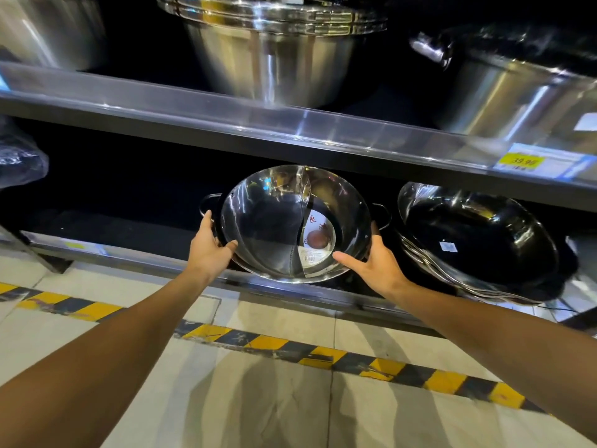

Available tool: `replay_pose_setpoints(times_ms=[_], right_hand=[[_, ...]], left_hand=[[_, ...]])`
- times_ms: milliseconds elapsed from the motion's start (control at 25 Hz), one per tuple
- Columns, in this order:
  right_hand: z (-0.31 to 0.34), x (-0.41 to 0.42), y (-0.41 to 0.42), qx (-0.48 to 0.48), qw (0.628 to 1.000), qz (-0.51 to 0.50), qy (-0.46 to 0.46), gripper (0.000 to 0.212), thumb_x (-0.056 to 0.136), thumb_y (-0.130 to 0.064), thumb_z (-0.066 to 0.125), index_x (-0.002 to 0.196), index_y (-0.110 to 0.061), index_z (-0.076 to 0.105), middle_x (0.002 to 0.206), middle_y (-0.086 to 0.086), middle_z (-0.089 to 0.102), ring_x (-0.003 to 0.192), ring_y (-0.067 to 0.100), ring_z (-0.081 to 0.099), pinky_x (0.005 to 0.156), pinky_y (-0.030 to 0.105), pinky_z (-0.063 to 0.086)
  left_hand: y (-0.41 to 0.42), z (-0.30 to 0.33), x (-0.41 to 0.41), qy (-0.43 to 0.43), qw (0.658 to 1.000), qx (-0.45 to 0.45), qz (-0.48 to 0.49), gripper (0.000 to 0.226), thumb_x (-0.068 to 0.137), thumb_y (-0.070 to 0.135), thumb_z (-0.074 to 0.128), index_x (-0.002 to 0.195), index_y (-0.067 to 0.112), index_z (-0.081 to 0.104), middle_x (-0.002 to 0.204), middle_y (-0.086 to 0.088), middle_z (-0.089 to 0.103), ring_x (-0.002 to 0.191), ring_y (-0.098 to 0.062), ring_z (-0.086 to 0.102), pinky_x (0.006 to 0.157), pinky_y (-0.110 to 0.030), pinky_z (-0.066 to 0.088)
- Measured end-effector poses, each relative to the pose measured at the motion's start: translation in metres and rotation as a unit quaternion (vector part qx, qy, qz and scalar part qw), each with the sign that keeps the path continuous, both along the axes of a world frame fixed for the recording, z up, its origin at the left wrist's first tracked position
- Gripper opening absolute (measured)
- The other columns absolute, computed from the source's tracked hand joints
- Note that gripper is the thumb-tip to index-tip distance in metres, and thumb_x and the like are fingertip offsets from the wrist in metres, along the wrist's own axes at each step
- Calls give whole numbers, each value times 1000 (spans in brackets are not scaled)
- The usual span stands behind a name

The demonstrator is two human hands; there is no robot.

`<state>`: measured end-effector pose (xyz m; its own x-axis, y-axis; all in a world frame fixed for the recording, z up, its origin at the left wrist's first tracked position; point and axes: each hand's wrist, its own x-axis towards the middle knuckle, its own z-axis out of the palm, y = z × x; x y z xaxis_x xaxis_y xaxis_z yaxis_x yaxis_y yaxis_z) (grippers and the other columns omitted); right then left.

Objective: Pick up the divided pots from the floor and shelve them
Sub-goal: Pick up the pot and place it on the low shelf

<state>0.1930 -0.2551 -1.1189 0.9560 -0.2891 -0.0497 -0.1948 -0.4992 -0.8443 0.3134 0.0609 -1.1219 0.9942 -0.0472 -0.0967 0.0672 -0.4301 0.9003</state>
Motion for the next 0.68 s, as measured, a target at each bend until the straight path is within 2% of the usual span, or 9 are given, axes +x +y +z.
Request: replay_pose_setpoints(times_ms=[120,160,240,320,360,440,480,560,680], right_hand=[[-5,9,0,0,1000,-4,4,99,64,-68,77,144,-27,37,110,-25,64,100,-11,59,92,20,51],[-6,11,-1,-2,1000,-4,8,98,67,-65,77,146,-25,36,111,-23,65,102,-9,60,95,24,53],[-7,12,-1,0,1000,-2,27,94,76,-56,77,150,-22,31,126,-10,65,118,9,61,102,33,50],[-12,2,4,1,999,2,48,89,85,-55,70,155,-24,23,147,1,52,136,20,49,111,41,44],[-16,-6,9,-2,999,4,46,86,89,-57,64,157,-27,21,155,2,43,142,20,41,115,45,39],[-23,-26,19,-51,998,-2,33,85,92,-65,52,159,-30,12,166,0,18,153,19,17,122,49,26],[-25,-37,24,-101,995,5,21,86,94,-68,46,160,-30,7,169,-4,5,155,15,3,124,48,18],[-28,-54,29,-241,966,89,-29,82,98,-67,38,161,-31,3,169,-8,-11,154,11,-15,125,44,5],[-29,-58,29,-399,888,230,1,78,100,-68,30,161,-32,-3,168,-6,-19,152,20,-26,125,53,2]], left_hand=[[-1,-6,-1,6,1000,-5,-6,87,87,6,69,156,20,16,147,-6,49,139,-25,43,115,-50,32],[-1,-7,-2,5,1000,-2,-9,85,88,7,68,155,20,18,145,-4,51,135,-21,47,114,-47,34],[-2,-4,-6,-16,1000,12,-24,72,90,11,67,151,20,29,128,7,56,115,-8,55,106,-38,40],[-3,-2,-11,-56,996,35,-65,53,92,16,64,140,22,42,115,14,56,102,-2,56,98,-32,45],[-2,-4,-15,-73,992,48,-87,46,93,20,62,136,25,45,118,12,55,101,-3,57,99,-34,47],[2,-11,-24,-79,985,94,-121,46,97,31,55,140,27,39,140,1,44,113,-11,54,105,-39,44],[6,-18,-31,-74,981,127,-128,53,98,38,50,146,28,31,152,-2,30,126,-17,46,109,-38,38],[14,-31,-49,-110,960,208,-153,64,98,47,43,154,28,18,163,1,5,148,-21,16,115,-39,27],[23,-41,-67,-188,916,283,-213,71,98,52,35,157,29,4,165,2,-13,152,-16,-9,116,-32,13]])
